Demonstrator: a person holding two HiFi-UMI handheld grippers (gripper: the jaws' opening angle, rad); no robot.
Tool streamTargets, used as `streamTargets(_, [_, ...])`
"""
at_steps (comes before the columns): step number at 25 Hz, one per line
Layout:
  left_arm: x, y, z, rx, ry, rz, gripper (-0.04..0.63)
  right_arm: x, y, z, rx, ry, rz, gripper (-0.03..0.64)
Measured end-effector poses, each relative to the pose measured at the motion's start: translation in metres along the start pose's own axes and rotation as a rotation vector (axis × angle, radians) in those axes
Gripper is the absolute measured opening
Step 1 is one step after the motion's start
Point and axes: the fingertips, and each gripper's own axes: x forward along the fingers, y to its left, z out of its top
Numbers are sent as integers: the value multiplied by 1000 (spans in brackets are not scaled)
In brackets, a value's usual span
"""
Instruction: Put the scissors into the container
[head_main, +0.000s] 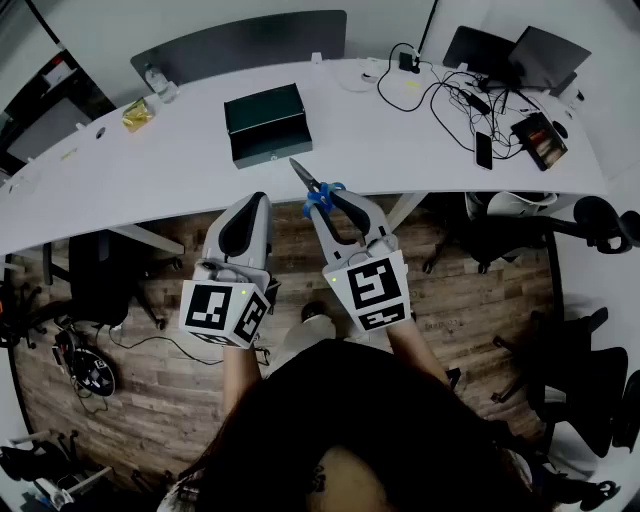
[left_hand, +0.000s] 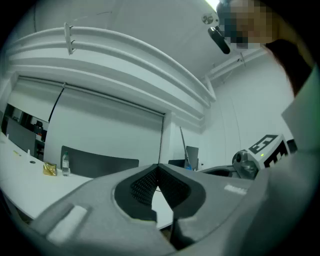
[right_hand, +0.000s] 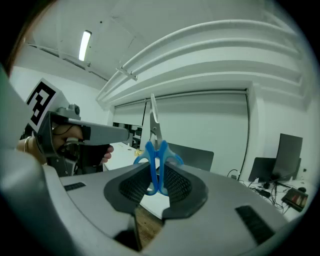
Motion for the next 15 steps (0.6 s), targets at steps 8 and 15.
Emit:
streamTargets(8, [4, -8, -3, 0, 6, -5, 11, -3, 0, 0, 0, -20, 17, 84])
streamTargets(15, [7, -7, -4, 3, 15, 1, 11, 0, -6, 1, 12, -25, 17, 84])
